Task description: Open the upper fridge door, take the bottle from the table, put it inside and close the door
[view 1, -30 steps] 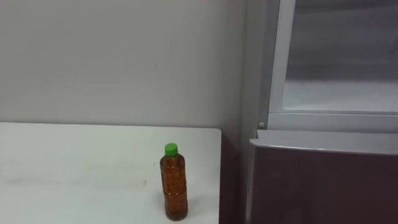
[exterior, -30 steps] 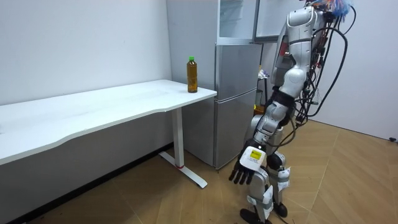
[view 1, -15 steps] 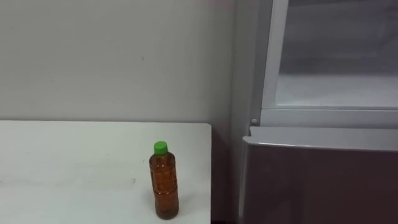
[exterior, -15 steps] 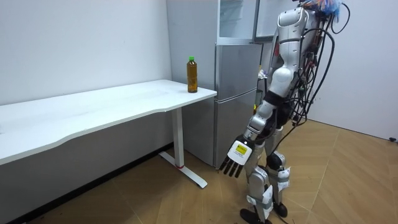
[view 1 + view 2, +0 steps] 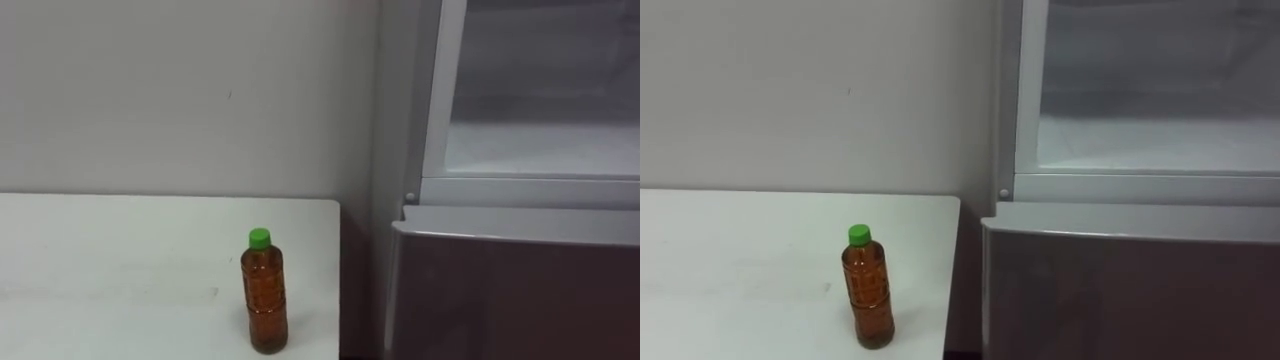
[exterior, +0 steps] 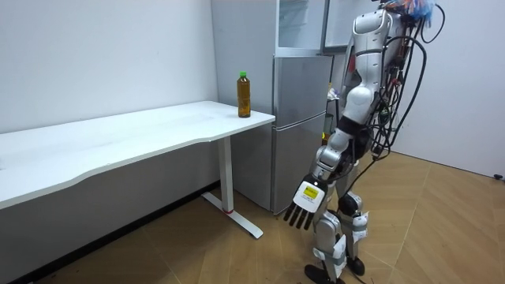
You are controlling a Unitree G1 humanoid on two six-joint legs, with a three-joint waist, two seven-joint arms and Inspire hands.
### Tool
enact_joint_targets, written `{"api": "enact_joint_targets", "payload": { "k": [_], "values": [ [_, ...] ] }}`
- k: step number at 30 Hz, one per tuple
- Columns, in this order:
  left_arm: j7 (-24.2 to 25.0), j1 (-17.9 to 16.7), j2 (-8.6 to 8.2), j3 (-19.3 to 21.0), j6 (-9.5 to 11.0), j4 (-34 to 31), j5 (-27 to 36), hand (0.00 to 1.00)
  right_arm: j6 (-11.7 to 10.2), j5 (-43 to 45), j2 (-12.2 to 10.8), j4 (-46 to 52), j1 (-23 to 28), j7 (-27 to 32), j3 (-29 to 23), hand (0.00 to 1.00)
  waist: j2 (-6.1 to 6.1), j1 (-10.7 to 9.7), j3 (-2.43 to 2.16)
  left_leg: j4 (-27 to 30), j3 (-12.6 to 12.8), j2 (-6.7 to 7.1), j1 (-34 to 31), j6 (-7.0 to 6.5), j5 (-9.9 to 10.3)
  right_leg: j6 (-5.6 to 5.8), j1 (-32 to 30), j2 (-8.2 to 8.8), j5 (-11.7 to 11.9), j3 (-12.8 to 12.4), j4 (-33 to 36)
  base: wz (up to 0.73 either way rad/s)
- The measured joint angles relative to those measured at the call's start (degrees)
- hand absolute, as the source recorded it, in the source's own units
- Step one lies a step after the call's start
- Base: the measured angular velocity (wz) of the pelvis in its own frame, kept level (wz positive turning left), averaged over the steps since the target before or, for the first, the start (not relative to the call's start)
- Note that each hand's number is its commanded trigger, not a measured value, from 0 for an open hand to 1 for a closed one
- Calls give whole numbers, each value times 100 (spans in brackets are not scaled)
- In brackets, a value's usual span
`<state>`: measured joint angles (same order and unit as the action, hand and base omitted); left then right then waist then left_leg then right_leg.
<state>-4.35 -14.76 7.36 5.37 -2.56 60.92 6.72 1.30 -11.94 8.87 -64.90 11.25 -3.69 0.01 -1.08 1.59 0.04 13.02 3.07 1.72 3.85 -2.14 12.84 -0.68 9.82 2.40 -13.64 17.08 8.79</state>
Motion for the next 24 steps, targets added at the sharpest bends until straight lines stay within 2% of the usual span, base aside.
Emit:
{"api": "enact_joint_targets", "payload": {
  "k": [5,11,12,13,19,21,22,24],
  "values": [
    [31,7,2,22,5,86,-5,0,4,-12,5,48,6,-11,-2,0,-4,10,-4,-29,27,2,-21,0,-1,0,-47,3,0,-14,11,-3],
    [80,132,1,115,3,218,-13,0,45,127,-26,626,23,-162,83,0,-14,20,-6,-26,124,-8,-38,-1,-1,0,-104,7,0,-121,94,-8],
    [88,135,1,116,2,209,-13,0,175,209,-26,1036,62,-210,137,0,-38,23,-20,-28,150,-11,-39,-2,-2,2,-99,9,-1,-139,101,-8],
    [114,148,4,117,2,197,-13,0,246,276,-26,1477,78,-300,162,0,-32,11,-15,-27,154,-11,-35,-2,-2,3,-97,9,0,-143,101,-5],
    [245,113,28,113,4,-98,-12,0,211,327,-27,2727,-48,-591,337,0,-106,41,0,1,160,-8,-17,-16,6,13,-103,17,-5,-133,85,1],
    [290,113,31,107,3,-178,-24,0,259,324,-18,3206,17,-635,369,0,-104,37,-5,57,161,-8,-103,-30,17,14,-165,25,-4,-120,116,0],
    [339,123,39,85,5,-243,-69,0,258,321,-12,3519,32,-697,410,0,-61,31,-27,67,163,-9,-162,-32,16,18,-200,29,0,-120,153,0],
    [376,152,68,47,7,-248,-83,0,255,307,-9,3901,39,-773,506,0,-58,29,-20,79,168,-8,-199,-33,16,23,-240,34,6,-123,196,0]
  ]
}}
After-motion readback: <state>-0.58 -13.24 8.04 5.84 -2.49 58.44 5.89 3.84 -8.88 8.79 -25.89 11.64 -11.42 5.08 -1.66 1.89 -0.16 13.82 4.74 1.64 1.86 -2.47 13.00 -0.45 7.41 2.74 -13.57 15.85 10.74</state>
